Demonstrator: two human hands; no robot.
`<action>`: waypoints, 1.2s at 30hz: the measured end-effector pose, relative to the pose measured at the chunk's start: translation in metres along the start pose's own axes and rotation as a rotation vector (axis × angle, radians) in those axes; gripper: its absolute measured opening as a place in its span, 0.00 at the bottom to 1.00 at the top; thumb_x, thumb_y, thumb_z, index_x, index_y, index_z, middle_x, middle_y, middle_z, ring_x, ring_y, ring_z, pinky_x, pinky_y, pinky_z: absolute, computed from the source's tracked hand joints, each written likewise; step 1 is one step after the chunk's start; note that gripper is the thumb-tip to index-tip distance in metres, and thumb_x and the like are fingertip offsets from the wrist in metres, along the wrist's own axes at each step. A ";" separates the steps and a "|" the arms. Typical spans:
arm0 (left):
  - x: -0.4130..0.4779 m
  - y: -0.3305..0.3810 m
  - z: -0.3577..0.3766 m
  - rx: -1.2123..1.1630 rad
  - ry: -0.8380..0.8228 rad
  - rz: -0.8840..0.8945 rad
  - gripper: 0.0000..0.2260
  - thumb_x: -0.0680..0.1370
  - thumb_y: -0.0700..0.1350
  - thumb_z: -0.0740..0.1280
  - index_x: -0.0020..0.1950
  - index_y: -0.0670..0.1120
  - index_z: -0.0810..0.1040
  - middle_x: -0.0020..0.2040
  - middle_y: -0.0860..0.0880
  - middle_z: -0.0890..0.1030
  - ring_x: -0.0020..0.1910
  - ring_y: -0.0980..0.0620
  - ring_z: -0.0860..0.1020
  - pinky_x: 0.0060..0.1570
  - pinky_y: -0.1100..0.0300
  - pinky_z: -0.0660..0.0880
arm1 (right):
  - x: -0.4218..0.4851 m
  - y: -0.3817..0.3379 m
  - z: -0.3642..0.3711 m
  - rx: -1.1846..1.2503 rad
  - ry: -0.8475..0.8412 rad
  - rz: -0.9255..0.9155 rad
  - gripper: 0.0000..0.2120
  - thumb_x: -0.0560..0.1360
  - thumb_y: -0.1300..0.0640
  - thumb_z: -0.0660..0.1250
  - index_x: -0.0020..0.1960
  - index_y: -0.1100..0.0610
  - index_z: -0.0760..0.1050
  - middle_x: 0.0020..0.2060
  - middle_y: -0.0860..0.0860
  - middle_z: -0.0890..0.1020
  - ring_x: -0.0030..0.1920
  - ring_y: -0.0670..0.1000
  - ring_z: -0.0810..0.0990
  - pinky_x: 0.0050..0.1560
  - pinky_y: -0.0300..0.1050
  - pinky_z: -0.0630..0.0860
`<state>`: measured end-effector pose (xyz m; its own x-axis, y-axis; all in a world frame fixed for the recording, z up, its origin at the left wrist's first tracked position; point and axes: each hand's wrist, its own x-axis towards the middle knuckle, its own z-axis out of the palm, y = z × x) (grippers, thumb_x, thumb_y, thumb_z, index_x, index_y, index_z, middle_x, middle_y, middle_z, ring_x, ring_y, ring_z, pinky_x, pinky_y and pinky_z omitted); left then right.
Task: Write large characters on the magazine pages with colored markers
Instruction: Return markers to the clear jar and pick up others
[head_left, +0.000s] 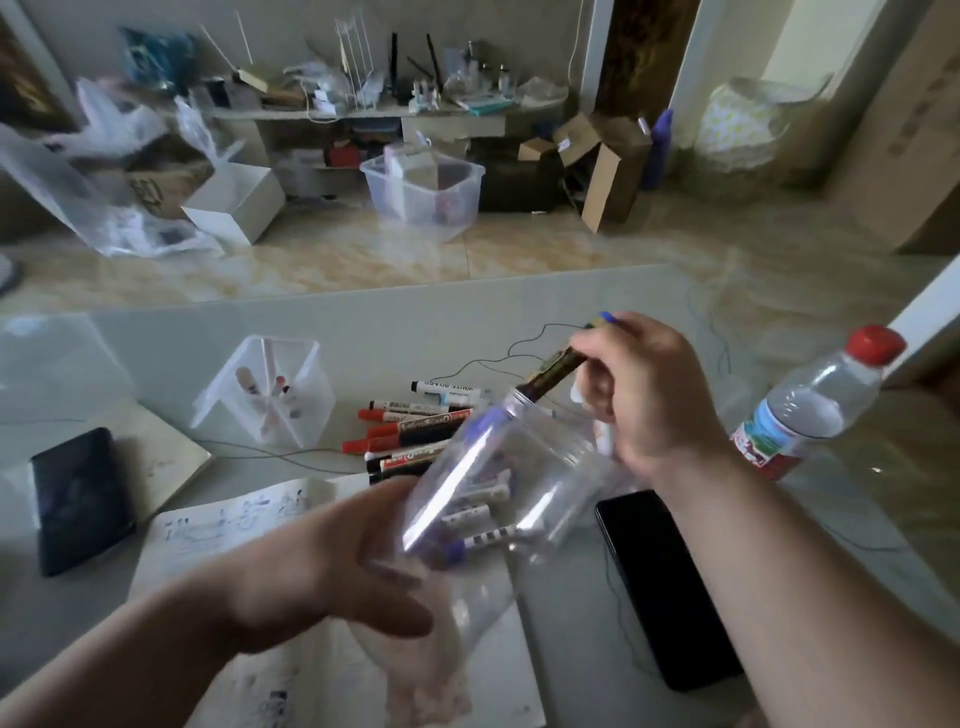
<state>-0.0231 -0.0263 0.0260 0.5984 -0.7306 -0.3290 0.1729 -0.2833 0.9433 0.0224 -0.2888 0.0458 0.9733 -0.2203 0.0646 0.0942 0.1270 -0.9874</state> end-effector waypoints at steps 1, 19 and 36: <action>0.006 0.002 -0.005 -0.097 0.028 0.039 0.38 0.69 0.32 0.75 0.74 0.54 0.69 0.68 0.43 0.78 0.68 0.38 0.76 0.66 0.34 0.71 | 0.006 -0.003 -0.006 0.096 0.151 -0.014 0.13 0.68 0.57 0.68 0.28 0.52 0.67 0.23 0.50 0.64 0.25 0.49 0.59 0.26 0.39 0.53; 0.224 -0.006 -0.115 0.223 0.928 -0.056 0.45 0.62 0.47 0.85 0.70 0.47 0.63 0.72 0.48 0.70 0.59 0.54 0.73 0.60 0.52 0.77 | 0.039 0.056 -0.011 -0.149 0.357 -0.041 0.09 0.70 0.50 0.70 0.40 0.56 0.75 0.30 0.51 0.82 0.27 0.51 0.80 0.24 0.42 0.71; 0.093 -0.007 -0.043 0.640 0.898 -0.058 0.11 0.76 0.55 0.73 0.54 0.52 0.78 0.47 0.57 0.80 0.43 0.60 0.78 0.42 0.69 0.73 | 0.020 0.042 0.004 -0.167 -0.160 0.411 0.08 0.80 0.55 0.60 0.46 0.59 0.72 0.35 0.65 0.84 0.35 0.64 0.82 0.37 0.51 0.78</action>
<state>0.0648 -0.0654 -0.0090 0.9978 -0.0622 0.0239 -0.0630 -0.7612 0.6454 0.0465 -0.2843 0.0062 0.9441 -0.0304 -0.3282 -0.3280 0.0126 -0.9446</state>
